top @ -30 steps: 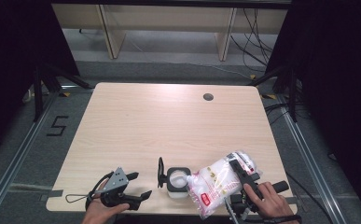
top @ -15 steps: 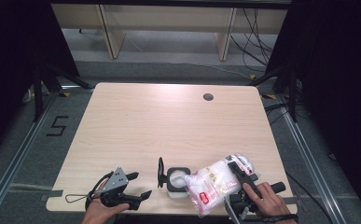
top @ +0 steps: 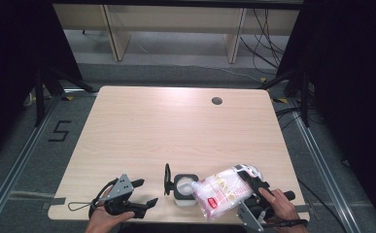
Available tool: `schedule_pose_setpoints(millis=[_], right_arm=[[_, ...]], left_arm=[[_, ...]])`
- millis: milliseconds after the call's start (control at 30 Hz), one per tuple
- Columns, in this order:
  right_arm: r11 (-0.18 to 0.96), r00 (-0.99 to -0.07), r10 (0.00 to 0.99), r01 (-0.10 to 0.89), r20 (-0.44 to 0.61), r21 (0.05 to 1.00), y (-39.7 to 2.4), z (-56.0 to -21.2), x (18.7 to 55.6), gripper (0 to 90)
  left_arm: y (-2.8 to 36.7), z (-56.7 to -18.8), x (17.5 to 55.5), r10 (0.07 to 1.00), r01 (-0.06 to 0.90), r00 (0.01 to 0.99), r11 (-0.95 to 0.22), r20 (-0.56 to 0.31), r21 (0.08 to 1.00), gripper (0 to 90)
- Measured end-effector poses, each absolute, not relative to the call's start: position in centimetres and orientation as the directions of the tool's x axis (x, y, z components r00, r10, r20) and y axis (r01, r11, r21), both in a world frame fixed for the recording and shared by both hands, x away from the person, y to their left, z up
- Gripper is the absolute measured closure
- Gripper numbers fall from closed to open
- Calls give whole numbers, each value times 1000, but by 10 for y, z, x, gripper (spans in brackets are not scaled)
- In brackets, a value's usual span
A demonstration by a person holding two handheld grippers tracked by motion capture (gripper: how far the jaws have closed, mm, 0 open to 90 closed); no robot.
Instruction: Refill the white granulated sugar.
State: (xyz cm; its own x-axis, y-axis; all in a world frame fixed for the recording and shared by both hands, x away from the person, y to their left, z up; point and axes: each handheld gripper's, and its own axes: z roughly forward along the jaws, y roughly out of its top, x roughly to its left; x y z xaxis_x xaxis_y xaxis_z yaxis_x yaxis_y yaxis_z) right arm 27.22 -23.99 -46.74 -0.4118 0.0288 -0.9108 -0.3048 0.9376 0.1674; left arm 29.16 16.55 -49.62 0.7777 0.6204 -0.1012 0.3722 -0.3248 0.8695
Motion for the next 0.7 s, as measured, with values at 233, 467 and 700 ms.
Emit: schedule_pose_setpoints(millis=[233,467,700], right_arm=[[920,-423,34,-341,-905,194,-243,-464,276,560],[901,-479,135,-304,-867,309,-244,-468,273,562],[896,-482,131,-317,-866,312,-246,-466,276,562]], left_arm=[[166,-495,292,623,368,777,-334,-90,868,179],[166,-495,291,623,371,777,-329,-96,869,179],[166,-496,291,621,372,777,-323,-101,870,179]])
